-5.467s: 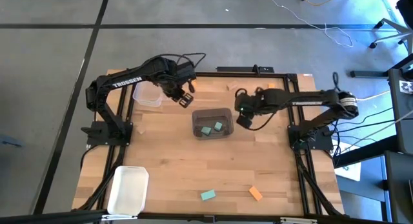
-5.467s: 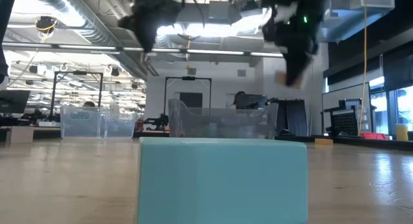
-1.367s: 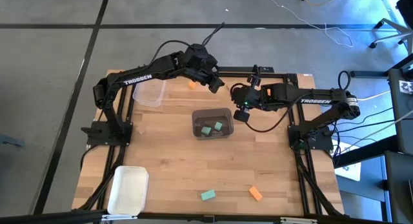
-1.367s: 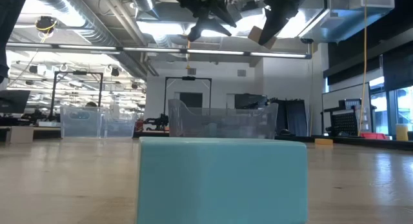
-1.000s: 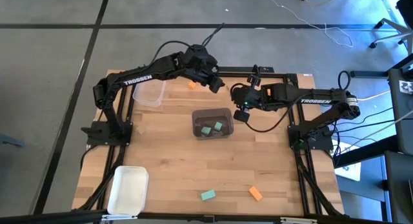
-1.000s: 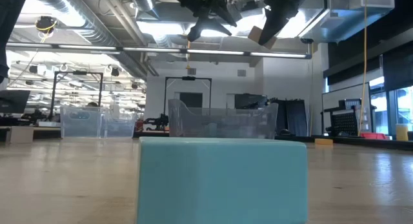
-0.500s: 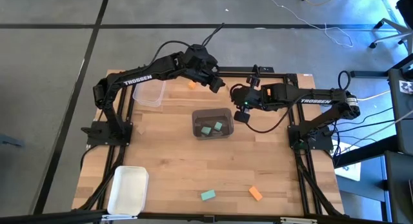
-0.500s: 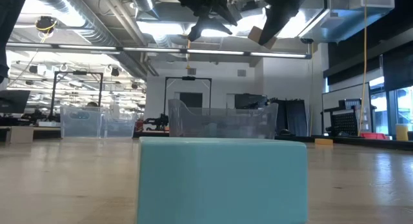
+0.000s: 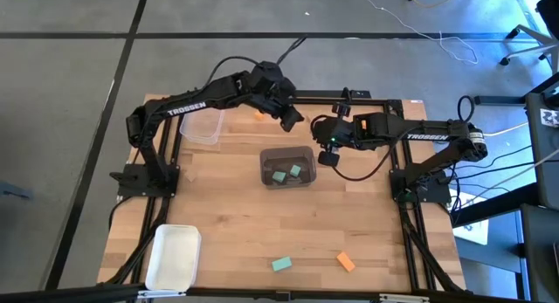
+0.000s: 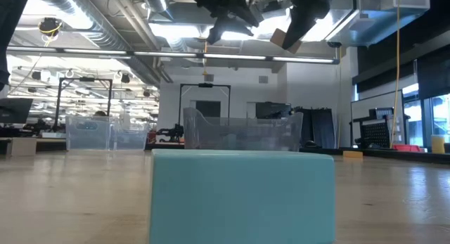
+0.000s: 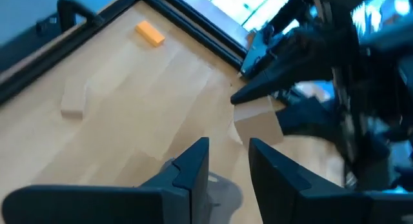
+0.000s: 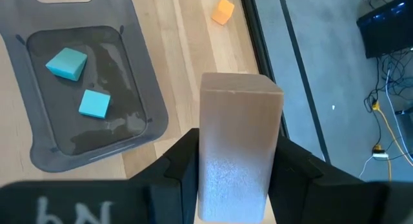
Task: Sort & place blocks by color
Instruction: Put the bottom right brown block into the white bin
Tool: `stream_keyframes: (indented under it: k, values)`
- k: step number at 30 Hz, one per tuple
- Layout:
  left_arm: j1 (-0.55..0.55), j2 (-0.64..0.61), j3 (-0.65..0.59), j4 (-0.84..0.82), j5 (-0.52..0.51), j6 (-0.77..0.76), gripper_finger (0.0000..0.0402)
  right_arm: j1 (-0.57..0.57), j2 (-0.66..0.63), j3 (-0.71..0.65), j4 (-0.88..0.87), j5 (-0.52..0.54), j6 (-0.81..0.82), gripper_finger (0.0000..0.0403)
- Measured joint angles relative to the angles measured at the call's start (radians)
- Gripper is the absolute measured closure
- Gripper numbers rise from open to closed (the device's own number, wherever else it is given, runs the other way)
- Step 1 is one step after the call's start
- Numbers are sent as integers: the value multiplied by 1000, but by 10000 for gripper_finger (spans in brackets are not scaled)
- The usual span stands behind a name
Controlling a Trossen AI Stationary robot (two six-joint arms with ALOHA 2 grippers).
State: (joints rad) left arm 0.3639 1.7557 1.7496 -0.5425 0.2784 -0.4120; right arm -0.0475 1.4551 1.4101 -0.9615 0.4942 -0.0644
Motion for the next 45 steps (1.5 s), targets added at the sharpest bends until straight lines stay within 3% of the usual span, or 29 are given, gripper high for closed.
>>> stream_keyframes:
  k: [7, 17, 22, 33, 45]
  values:
    - [-69, 0, 0, 16, 2, 208, 299, 0, 0, 0, 0, 0, -8, 273]
    - [-126, 0, 1, -2, -212, 231, 299, 0, 0, 0, 5, -1, -27, 273]
    - [-131, 0, 1, -1, -254, 237, 299, 0, 0, 0, 10, -1, -26, 273]
    - [-139, 0, 1, -6, -134, 351, 299, 0, 0, 0, 11, -1, -27, 273]
    - [-138, 0, 1, -65, -132, 368, 283, 0, 0, 0, 24, -1, -27, 273]
